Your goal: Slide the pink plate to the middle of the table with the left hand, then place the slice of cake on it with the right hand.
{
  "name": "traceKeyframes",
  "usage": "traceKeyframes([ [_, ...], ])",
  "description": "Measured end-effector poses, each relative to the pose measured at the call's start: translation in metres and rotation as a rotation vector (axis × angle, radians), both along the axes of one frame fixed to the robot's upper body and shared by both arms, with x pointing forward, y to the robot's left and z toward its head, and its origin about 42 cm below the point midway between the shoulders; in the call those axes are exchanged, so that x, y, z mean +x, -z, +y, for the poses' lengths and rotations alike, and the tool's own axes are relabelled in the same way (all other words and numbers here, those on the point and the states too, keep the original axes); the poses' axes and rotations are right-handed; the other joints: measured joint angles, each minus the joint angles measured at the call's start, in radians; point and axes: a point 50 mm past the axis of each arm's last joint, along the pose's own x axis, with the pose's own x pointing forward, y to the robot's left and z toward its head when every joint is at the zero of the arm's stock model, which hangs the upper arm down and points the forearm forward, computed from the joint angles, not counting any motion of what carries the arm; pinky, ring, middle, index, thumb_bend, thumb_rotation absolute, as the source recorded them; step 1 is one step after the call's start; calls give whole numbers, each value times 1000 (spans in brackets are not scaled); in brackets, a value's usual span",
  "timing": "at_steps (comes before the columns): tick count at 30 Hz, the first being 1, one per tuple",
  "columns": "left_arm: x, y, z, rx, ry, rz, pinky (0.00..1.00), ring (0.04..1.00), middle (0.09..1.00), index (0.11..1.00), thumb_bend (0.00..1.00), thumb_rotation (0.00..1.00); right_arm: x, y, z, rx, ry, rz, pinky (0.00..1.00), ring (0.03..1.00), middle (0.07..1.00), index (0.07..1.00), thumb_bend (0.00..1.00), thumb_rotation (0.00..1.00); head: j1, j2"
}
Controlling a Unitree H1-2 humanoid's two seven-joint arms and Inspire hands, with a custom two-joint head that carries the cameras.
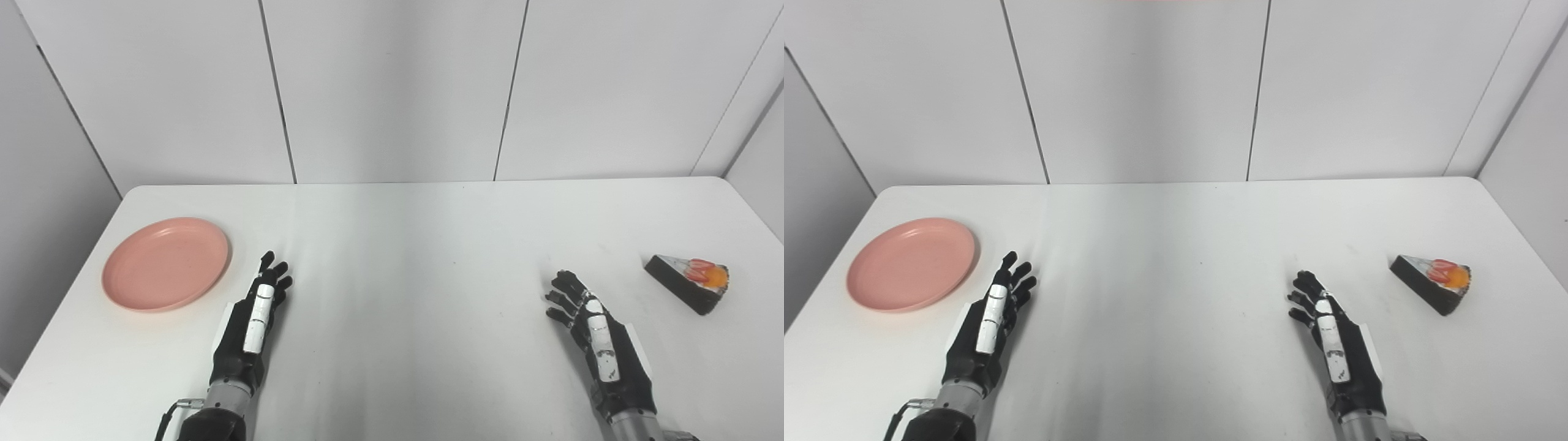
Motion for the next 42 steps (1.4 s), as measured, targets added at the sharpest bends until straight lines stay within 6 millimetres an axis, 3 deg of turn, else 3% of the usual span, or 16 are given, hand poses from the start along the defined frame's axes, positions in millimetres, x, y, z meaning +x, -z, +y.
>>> traceKeyframes([
  [8,0,-1,0,-16,1,3,946,927,949,1000,772,988,0,0,0,0,0,-1,829,858,873,853,869,996,-2,-17],
  [13,0,1,0,-16,0,-2,909,910,931,1000,799,984,0,1,-1,-4,1,-5,824,860,876,860,846,1000,52,-48],
  [14,0,2,0,-13,-4,-5,908,909,929,1000,801,983,0,1,-2,-6,1,-9,824,860,875,861,852,1000,83,-69],
  [16,1,3,-1,-8,-10,-10,909,909,928,1000,798,984,0,3,-4,-11,-5,-17,824,858,873,859,858,997,83,-69],
  [20,2,8,-10,-6,-16,-21,916,901,932,1000,754,1000,3,7,-12,-8,-14,-25,813,836,855,838,868,976,150,-133],
  [21,2,10,-13,0,-18,-27,915,900,932,1000,753,1000,5,7,-15,-3,-18,-27,812,836,855,837,868,975,150,-133],
  [25,5,18,-19,29,-22,-45,897,887,928,1000,729,1000,20,11,-28,-10,-18,-41,810,832,848,832,878,972,182,-201],
  [27,6,21,-20,31,-24,-54,894,887,929,1000,719,1000,25,10,-34,-17,-15,-54,809,833,848,833,877,973,184,-206],
  [31,8,28,-23,30,-30,-75,891,890,927,1000,679,1000,33,8,-41,-15,-21,-92,805,832,853,844,872,974,227,-267],
  [33,10,29,-26,33,-37,-81,888,890,927,1000,634,1000,37,8,-45,-19,-21,-101,802,829,854,849,876,982,230,-270],
  [35,11,31,-28,31,-39,-85,890,893,929,1000,609,1000,41,9,-48,-24,-24,-108,810,833,861,856,881,987,262,-305],
  [42,16,33,-33,28,-29,-94,864,892,926,1000,631,1000,52,8,-57,-39,-23,-136,833,849,874,868,833,1000,273,-333],
])
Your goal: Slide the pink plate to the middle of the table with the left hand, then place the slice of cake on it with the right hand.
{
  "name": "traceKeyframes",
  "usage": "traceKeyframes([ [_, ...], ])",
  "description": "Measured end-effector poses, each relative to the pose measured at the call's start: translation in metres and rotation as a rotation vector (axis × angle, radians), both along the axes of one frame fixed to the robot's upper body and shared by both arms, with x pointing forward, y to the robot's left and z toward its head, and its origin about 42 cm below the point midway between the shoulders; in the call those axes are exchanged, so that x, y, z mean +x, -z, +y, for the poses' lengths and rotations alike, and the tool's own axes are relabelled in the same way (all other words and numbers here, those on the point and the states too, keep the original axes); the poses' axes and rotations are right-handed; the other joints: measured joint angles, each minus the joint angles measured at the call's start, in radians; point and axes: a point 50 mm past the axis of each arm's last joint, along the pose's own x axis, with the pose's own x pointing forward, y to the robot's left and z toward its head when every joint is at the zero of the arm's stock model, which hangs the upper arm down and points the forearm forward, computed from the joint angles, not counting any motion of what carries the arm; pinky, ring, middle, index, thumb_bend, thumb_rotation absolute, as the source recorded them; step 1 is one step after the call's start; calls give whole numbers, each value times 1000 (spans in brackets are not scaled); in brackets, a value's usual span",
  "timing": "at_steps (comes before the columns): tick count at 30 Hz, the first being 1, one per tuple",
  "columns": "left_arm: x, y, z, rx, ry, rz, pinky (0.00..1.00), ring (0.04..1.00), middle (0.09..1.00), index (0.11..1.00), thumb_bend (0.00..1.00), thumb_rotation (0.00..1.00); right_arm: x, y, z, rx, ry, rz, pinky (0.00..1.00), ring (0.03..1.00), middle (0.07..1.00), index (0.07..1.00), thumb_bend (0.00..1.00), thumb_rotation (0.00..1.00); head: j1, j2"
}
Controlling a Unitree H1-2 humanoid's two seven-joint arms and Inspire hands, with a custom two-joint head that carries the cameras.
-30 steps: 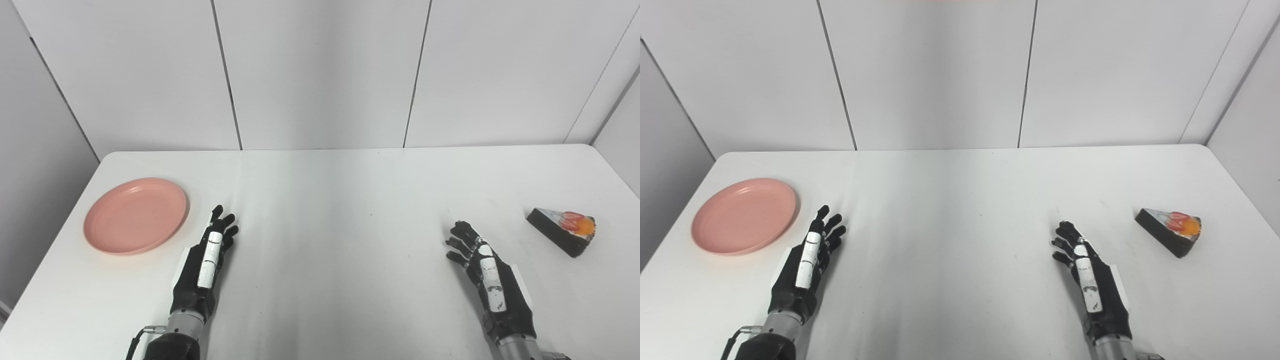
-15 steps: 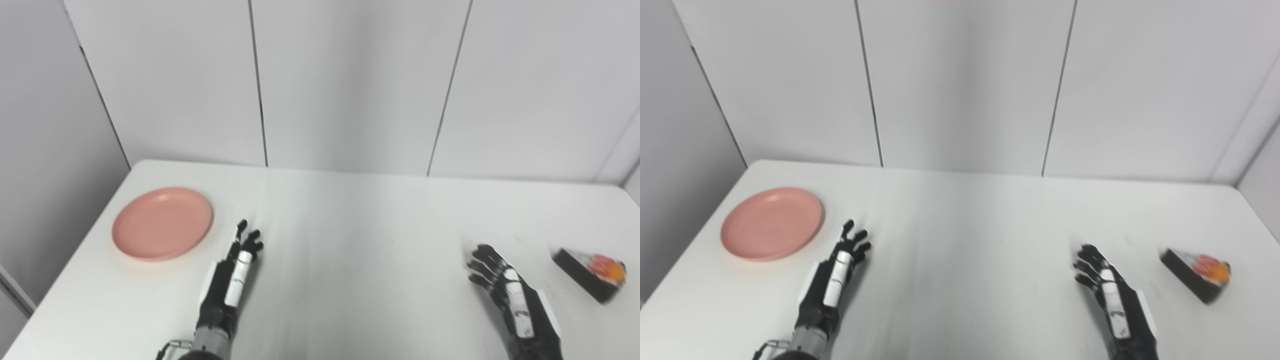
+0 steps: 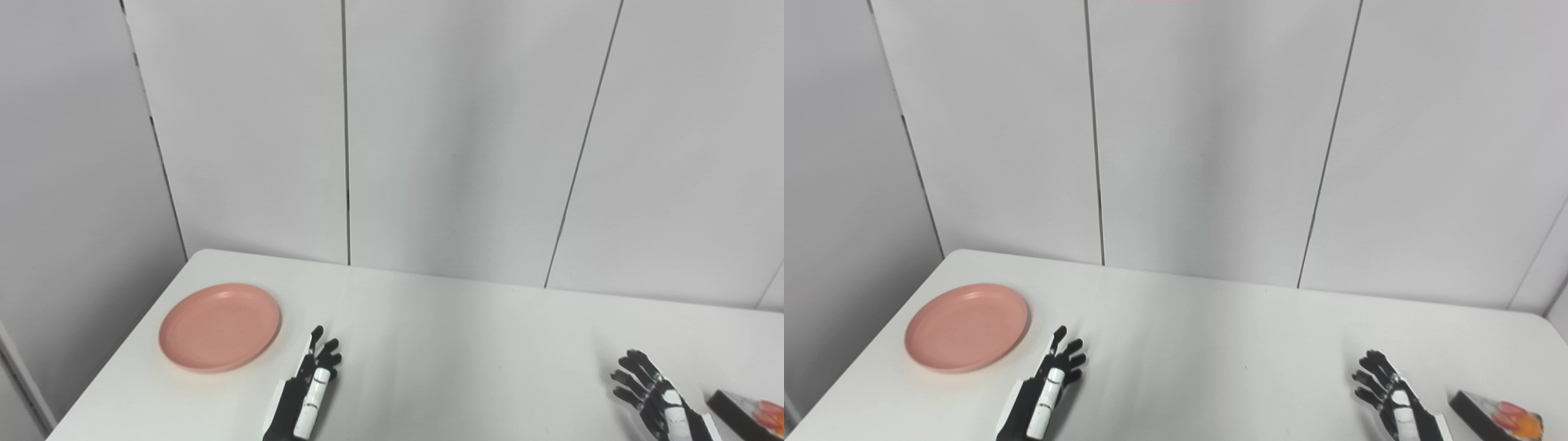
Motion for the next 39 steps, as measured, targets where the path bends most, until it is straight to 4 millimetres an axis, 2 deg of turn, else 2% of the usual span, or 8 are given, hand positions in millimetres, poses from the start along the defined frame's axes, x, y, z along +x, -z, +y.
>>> traceKeyframes([
  [6,5,0,-5,8,16,-5,871,893,930,1000,657,1000,3,0,1,2,1,-10,834,847,868,856,822,1000,-25,5],
  [10,5,0,-5,7,24,-20,870,885,927,1000,624,1000,3,0,3,-7,-3,-9,825,842,871,860,841,1000,-25,9],
  [15,4,-5,-4,-9,24,-109,873,890,915,1000,630,981,3,-2,6,-8,-4,-19,818,842,866,861,843,1000,-49,34],
  [22,-6,-21,13,-101,-22,-185,858,873,879,957,741,920,-2,-10,13,7,-2,-54,765,802,821,808,888,951,-98,66],
  [26,5,-54,25,-123,-39,-296,817,848,862,927,756,940,-4,-8,13,9,0,-48,757,802,820,809,893,944,-94,63],
  [33,45,-123,64,-60,-96,-480,699,759,781,755,837,926,-5,-7,16,20,2,-49,752,799,817,804,901,934,-98,61],
  [36,63,-132,86,-59,-135,-478,684,752,782,738,798,921,-5,-7,17,21,3,-49,753,799,818,808,905,928,-97,61],
  [39,78,-137,117,-59,-186,-463,637,725,775,730,827,898,-5,-7,16,23,4,-49,755,799,817,811,892,925,-91,60],
])
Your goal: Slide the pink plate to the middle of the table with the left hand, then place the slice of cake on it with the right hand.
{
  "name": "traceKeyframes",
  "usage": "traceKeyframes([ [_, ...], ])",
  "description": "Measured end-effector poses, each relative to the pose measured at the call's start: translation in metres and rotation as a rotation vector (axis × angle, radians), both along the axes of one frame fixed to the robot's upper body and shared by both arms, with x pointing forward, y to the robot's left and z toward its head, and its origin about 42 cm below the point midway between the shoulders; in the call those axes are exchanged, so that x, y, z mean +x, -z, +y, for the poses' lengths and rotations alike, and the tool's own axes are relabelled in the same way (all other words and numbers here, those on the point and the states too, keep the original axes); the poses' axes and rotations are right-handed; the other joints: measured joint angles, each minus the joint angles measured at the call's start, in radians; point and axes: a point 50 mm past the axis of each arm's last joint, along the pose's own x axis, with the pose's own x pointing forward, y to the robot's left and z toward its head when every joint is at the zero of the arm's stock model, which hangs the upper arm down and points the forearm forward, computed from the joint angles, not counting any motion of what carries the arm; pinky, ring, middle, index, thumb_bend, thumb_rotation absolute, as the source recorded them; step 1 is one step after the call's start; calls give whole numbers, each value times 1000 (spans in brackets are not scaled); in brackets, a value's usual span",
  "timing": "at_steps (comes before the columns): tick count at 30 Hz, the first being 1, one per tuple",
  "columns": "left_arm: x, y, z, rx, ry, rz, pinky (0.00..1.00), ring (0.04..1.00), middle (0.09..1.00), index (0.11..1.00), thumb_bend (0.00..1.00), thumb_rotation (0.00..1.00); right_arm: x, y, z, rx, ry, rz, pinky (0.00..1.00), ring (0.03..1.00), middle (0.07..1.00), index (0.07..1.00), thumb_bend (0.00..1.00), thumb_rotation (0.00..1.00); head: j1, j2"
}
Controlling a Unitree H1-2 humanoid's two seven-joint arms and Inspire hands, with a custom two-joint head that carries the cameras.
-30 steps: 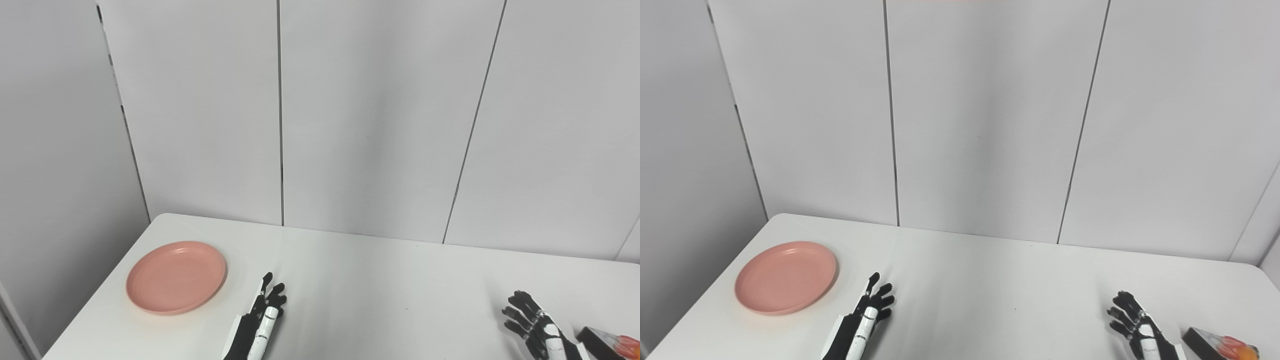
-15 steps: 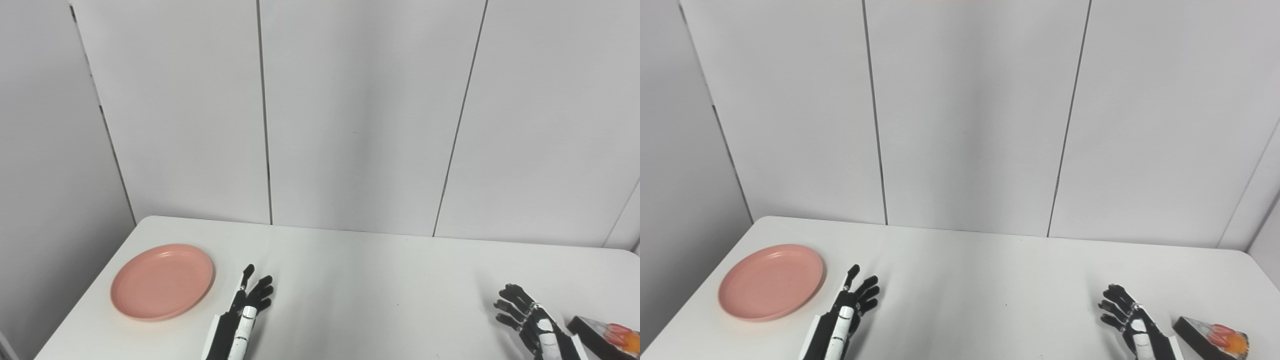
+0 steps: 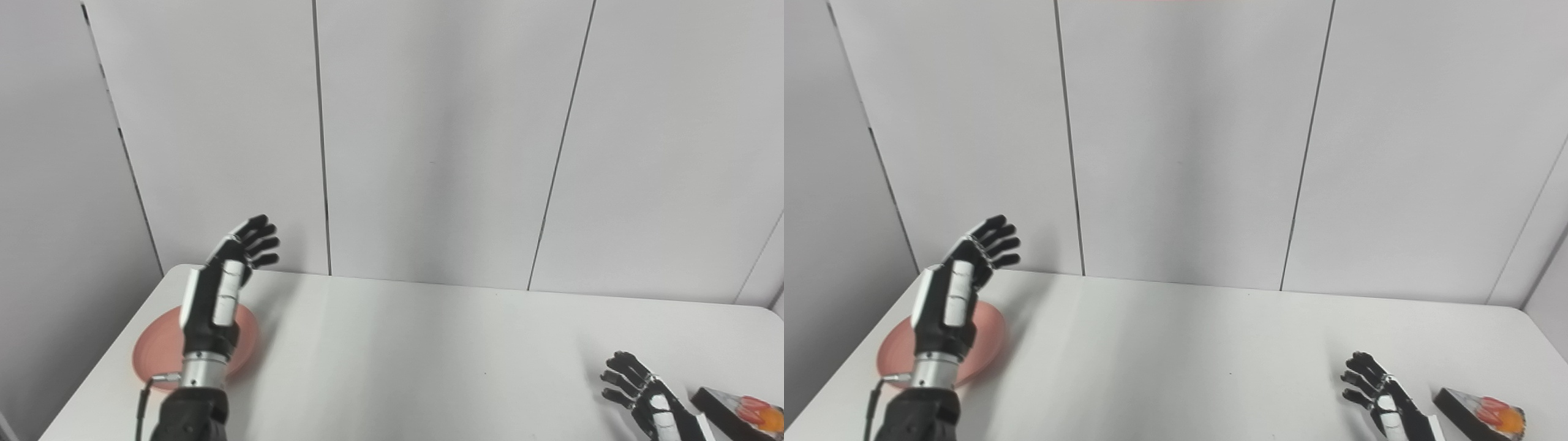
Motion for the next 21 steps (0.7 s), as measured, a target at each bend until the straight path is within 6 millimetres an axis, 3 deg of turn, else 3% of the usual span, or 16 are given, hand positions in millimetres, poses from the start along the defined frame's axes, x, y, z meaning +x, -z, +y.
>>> traceKeyframes([
  [10,28,8,76,48,-158,65,598,752,774,741,867,936,0,2,-2,8,-3,8,746,787,810,805,898,918,3,-6],
  [14,36,10,100,48,-198,86,667,774,766,734,880,885,0,3,-3,8,-2,9,740,781,806,805,899,918,5,-5],
  [17,41,16,112,-46,-198,98,679,767,753,706,897,868,0,3,-3,8,-2,10,738,779,804,803,896,912,6,-3],
  [21,48,30,124,-95,-199,165,759,781,776,759,945,848,0,3,-3,7,-2,10,729,775,801,805,905,912,2,-2],
])
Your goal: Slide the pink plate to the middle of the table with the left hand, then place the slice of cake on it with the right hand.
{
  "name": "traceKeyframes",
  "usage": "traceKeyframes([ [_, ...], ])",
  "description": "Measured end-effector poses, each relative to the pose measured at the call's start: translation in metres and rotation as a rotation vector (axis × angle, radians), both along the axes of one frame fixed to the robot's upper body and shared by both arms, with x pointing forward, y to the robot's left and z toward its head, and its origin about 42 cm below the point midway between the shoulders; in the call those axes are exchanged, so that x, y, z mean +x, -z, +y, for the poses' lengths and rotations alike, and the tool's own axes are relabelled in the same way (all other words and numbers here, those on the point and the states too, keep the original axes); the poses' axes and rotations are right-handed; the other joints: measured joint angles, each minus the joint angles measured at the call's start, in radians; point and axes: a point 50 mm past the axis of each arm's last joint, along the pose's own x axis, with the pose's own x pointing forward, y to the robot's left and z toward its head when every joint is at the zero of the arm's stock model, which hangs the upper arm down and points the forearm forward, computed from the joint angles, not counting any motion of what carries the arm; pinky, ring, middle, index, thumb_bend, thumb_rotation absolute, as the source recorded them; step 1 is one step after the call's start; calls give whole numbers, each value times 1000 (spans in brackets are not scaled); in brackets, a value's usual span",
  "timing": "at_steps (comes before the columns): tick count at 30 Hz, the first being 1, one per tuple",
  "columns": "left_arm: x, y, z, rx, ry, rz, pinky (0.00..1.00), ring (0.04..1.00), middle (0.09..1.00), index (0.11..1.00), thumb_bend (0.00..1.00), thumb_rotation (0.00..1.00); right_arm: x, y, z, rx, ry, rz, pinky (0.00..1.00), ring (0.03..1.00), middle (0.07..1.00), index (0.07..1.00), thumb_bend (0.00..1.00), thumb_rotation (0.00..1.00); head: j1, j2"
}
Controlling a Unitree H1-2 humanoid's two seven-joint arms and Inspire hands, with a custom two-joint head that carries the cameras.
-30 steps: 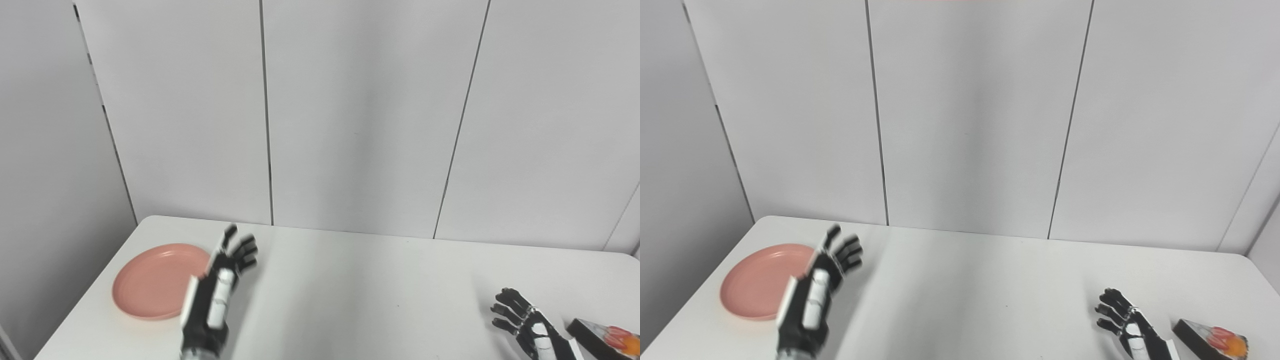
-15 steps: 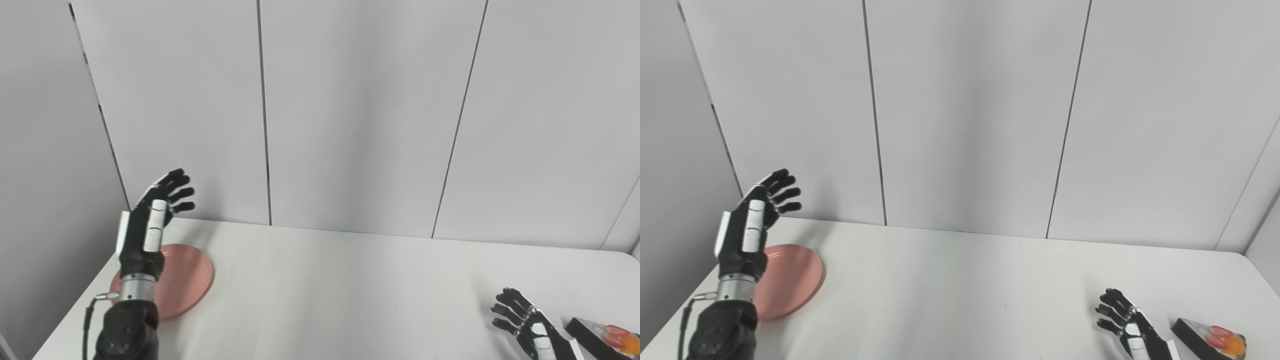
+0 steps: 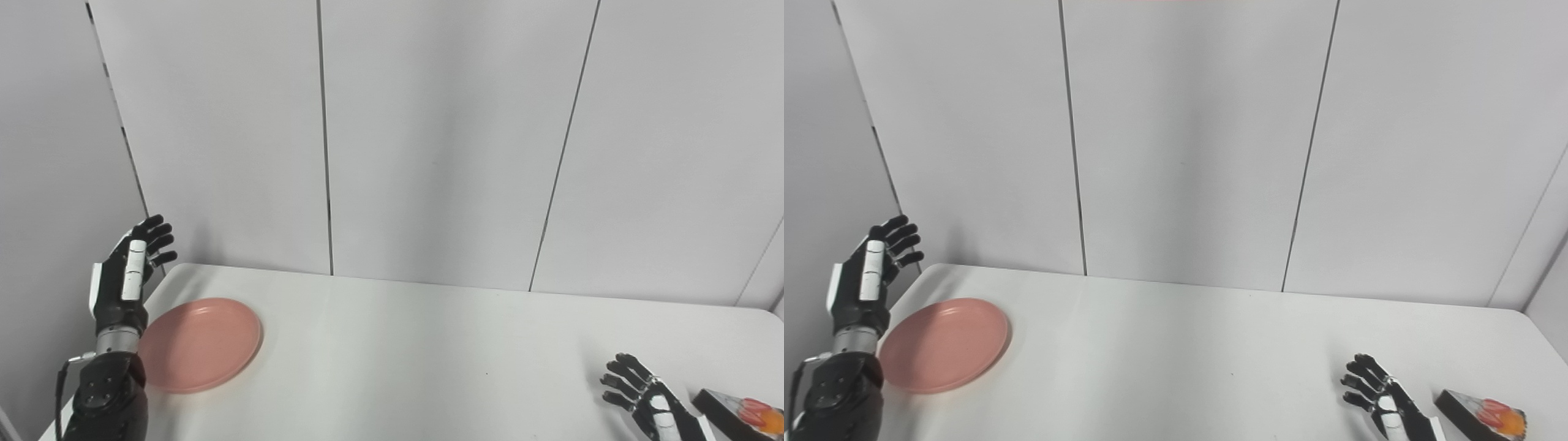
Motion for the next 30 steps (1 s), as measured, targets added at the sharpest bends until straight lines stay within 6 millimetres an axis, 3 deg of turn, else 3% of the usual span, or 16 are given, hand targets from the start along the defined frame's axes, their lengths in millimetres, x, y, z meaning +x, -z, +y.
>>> traceKeyframes([
  [9,-2,25,27,16,-70,130,582,730,756,739,893,889,0,0,0,-1,0,0,725,774,801,808,902,909,-8,11],
  [14,-5,41,30,21,-89,196,622,726,756,756,925,883,0,0,0,-1,0,0,724,777,803,812,901,905,-11,17],
  [18,-6,49,27,32,-92,228,630,740,765,779,843,910,0,0,0,-1,0,-1,720,771,796,809,894,901,-9,18],
  [25,-5,52,24,42,-87,244,666,751,750,778,817,921,0,0,0,0,0,-1,716,768,796,810,890,910,-12,21],
  [30,-5,56,19,46,-76,256,621,739,749,770,917,898,0,0,0,-7,3,0,719,769,798,812,875,919,-15,26],
])
